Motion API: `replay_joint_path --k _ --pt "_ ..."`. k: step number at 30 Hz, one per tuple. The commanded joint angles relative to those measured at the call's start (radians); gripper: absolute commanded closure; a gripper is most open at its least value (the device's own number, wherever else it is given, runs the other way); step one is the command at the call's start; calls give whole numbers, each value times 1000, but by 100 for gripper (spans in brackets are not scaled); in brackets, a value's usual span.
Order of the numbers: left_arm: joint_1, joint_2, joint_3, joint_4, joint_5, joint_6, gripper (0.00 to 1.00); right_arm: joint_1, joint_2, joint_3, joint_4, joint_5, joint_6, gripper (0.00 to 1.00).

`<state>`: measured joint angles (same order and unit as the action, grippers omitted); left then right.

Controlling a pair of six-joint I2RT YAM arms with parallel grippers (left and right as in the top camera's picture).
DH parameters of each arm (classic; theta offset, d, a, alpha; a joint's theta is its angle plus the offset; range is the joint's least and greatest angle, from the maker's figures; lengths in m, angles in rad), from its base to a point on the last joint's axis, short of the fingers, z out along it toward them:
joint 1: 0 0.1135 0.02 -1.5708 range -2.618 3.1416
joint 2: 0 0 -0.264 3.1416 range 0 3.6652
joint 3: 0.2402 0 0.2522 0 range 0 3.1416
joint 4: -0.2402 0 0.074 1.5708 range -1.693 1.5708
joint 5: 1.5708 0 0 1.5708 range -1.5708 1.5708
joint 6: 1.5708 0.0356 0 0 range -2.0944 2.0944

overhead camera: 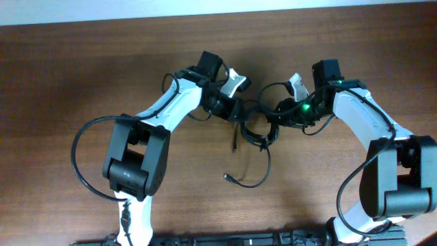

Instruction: Untangle cables

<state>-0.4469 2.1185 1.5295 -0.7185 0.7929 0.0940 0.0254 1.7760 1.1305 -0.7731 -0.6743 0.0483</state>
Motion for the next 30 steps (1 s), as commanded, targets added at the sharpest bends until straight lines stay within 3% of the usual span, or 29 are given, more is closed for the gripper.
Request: replay_joint_path --k 1,3,6,8,10,12,15,19,24,27,28,30 --pt "-5 -45 5 1 180 35 100 -5 5 13 4 -3 -6 70" --pt "-5 -45 5 2 180 35 100 -4 5 13 3 -3 -6 92" --pt "-5 -45 5 2 179 35 100 -4 5 13 3 -3 -6 96" --pt "-5 -45 5 2 169 35 79 -4 5 13 3 -3 -6 96" --pt "-5 -45 5 1 169 35 71 -4 5 13 3 -3 -6 96" --pt "-5 -45 5 2 169 35 41 -4 5 13 3 -3 -6 96" --pt "-5 -45 5 -2 169 35 20 -4 5 13 3 -3 -6 96" --pt "-3 -45 5 -17 153 35 21 -4 5 13 3 -3 -6 96" --pt "-2 -45 5 -32 -72 34 18 -4 5 13 0 -41 -17 96" --pt "-2 -45 5 -35 -129 35 11 -4 5 13 0 -48 -18 96" --pt "-2 -45 5 -34 -132 35 15 -4 5 13 0 -68 -18 96" --pt "-3 -45 5 -35 -131 35 40 -4 5 13 0 -122 -52 96"
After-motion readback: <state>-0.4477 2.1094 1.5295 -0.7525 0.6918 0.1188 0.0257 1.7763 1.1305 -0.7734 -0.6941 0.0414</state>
